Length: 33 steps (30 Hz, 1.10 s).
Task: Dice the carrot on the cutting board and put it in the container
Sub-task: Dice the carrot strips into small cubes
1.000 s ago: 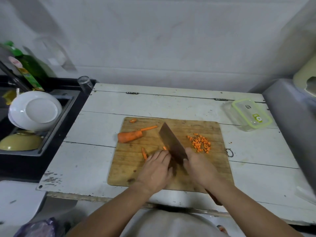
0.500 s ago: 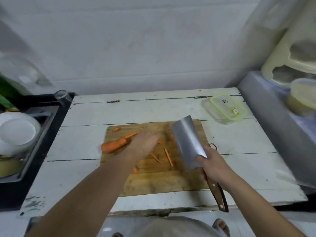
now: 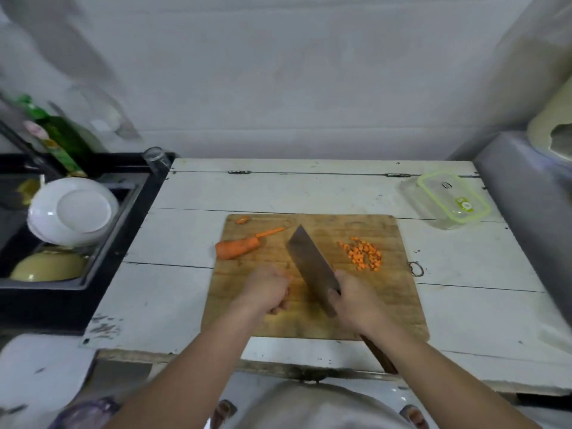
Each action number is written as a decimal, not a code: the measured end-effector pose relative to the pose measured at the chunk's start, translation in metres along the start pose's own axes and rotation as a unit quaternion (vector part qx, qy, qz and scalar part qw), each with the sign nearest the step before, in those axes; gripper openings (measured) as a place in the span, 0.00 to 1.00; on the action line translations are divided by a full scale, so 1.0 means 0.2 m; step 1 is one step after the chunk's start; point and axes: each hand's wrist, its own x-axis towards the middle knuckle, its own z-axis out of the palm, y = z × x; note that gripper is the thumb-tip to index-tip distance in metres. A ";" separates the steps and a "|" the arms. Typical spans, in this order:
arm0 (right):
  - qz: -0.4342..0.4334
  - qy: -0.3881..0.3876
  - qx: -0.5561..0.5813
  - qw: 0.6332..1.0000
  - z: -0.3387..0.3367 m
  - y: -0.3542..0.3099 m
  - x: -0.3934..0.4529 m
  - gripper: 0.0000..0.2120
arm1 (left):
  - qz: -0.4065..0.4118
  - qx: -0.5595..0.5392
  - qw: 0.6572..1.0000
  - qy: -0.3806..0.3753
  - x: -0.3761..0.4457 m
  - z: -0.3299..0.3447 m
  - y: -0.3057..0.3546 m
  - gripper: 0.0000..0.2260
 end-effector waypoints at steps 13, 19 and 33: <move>0.039 0.026 0.091 0.995 -0.14 0.13 -0.10 0.08 | 0.028 0.021 0.997 0.075 0.02 0.14 -0.11 0.09; 0.061 -0.030 0.383 0.921 -0.23 0.13 -0.16 0.06 | -0.033 -0.432 0.889 -0.151 0.01 0.20 0.05 0.25; 0.108 -0.031 0.436 0.893 -0.34 0.24 -0.15 0.02 | -0.031 -0.330 0.938 -0.101 0.10 0.17 0.11 0.05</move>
